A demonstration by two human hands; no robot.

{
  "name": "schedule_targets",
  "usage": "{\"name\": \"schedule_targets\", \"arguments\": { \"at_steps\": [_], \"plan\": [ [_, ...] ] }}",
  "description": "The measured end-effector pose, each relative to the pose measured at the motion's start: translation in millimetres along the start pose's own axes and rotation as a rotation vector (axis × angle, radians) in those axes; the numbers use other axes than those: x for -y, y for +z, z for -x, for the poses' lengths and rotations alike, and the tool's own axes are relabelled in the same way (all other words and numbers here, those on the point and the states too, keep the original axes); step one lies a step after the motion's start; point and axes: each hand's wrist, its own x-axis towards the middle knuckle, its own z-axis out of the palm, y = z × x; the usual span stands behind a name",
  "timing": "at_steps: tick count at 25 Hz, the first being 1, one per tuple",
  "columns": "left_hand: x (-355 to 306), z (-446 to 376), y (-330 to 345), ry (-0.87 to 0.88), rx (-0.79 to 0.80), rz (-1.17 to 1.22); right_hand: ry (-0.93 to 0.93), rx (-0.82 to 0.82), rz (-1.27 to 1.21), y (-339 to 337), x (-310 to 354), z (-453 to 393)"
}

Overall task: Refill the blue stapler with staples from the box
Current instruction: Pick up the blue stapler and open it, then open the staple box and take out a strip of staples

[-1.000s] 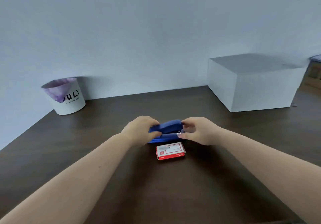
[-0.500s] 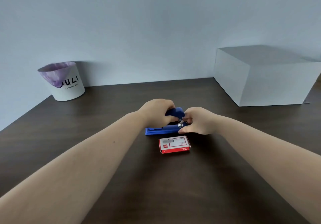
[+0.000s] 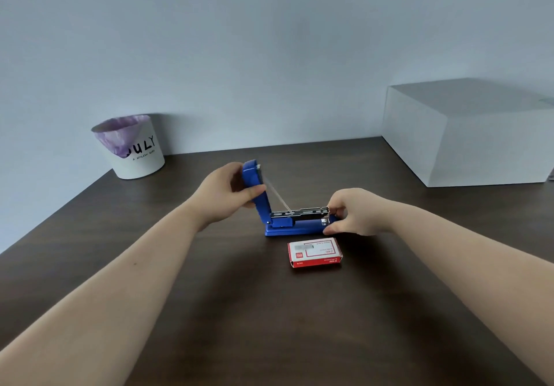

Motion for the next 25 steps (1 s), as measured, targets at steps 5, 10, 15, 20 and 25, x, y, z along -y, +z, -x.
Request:
{"name": "schedule_targets", "arguments": {
  "at_steps": [5,10,15,20,25],
  "plan": [
    [55.1,27.2,-25.0,-0.144,0.094,-0.179,-0.044,0.010,0.058,1.5,-5.1,0.2],
    [63.2,20.3,-19.9,-0.142,0.092,-0.265,-0.048,0.017,0.057,1.4,-5.0,-0.4],
    [63.7,11.2,-21.7,-0.157,0.177,-0.348,-0.019,0.027,0.070,-1.0,-0.6,0.4],
    [50.6,9.9,-9.8,-0.105,0.202,-0.629,0.020,0.047,0.077,2.4,-1.7,-0.6],
    [40.0,12.1,-8.1,-0.022,0.173,-0.741,0.040,-0.034,0.068,-0.5,15.4,10.1]
  ]
}}
